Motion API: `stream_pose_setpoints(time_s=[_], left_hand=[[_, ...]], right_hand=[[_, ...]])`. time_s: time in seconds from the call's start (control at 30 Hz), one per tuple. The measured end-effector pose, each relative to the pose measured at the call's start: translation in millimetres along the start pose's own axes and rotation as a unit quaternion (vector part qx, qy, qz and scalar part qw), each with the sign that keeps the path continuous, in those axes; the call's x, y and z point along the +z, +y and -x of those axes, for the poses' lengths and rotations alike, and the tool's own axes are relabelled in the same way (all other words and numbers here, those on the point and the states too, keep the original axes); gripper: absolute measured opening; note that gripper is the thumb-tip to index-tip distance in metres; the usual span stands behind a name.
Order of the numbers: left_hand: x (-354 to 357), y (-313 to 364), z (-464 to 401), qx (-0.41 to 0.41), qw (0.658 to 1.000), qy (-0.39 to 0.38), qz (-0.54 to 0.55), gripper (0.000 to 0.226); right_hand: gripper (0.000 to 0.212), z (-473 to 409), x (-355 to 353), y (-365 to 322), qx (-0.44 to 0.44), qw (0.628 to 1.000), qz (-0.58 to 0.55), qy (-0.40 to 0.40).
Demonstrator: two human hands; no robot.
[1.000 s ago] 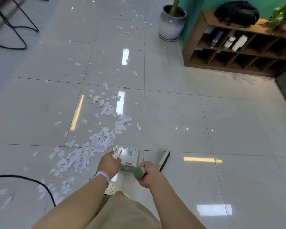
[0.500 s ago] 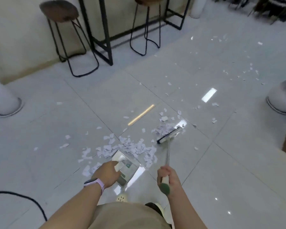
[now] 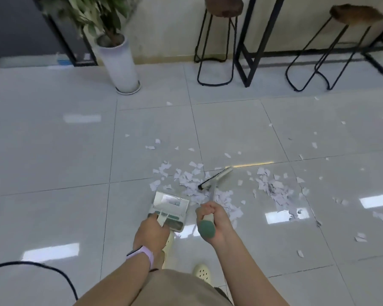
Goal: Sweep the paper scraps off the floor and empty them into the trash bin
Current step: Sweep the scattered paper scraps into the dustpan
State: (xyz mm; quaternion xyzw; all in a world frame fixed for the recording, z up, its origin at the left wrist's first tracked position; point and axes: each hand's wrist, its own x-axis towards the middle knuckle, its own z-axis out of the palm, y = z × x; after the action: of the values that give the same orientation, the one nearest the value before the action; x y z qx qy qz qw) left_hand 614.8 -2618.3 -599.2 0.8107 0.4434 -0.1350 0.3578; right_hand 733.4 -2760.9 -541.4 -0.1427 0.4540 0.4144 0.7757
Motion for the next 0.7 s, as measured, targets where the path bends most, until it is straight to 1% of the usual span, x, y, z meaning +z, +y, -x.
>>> stream_pose_setpoints(time_s=[0.07, 0.1, 0.13, 0.33, 0.43, 0.5, 0.57, 0.67, 0.7], left_hand=[[-3.9, -19.2, 11.0, -0.034, 0.998, 0.043, 0.033, 0.008], [-8.3, -30.6, 16.1, -0.047, 0.996, 0.063, 0.038, 0.005], [-12.6, -41.6, 20.9, -0.058, 0.994, 0.082, 0.043, 0.004], [-35.2, -75.9, 47.5, -0.127, 0.969, 0.182, 0.106, 0.005], [-49.6, -98.3, 50.6, -0.17, 0.953, 0.21, 0.139, 0.005], [-57.4, -119.4, 50.5, -0.195, 0.942, 0.218, 0.165, 0.008], [-65.0, -142.3, 47.9, -0.215, 0.932, 0.23, 0.181, 0.016], [-83.5, -174.8, 39.3, -0.226, 0.925, 0.231, 0.202, 0.02], [-91.6, -185.3, 34.4, -0.228, 0.924, 0.225, 0.208, 0.021]], right_hand=[[0.028, -5.0, -3.1, 12.1, 0.032, 0.999, 0.039, 0.011], [0.019, -8.1, -4.8, 20.0, 0.051, 0.997, 0.058, 0.018], [0.018, -10.6, -6.3, 28.5, 0.073, 0.994, 0.08, 0.019], [0.031, -17.3, -1.5, 81.3, 0.189, 0.962, 0.198, 0.005], [0.033, -31.2, 10.4, 105.3, 0.225, 0.942, 0.249, 0.003], [0.032, -44.4, 16.6, 120.6, 0.235, 0.93, 0.282, 0.003], [0.031, -64.0, 21.1, 135.2, 0.236, 0.923, 0.304, 0.003], [0.025, -98.4, 33.1, 145.9, 0.228, 0.928, 0.293, 0.02], [0.022, -110.5, 36.2, 142.9, 0.215, 0.926, 0.31, 0.03]])
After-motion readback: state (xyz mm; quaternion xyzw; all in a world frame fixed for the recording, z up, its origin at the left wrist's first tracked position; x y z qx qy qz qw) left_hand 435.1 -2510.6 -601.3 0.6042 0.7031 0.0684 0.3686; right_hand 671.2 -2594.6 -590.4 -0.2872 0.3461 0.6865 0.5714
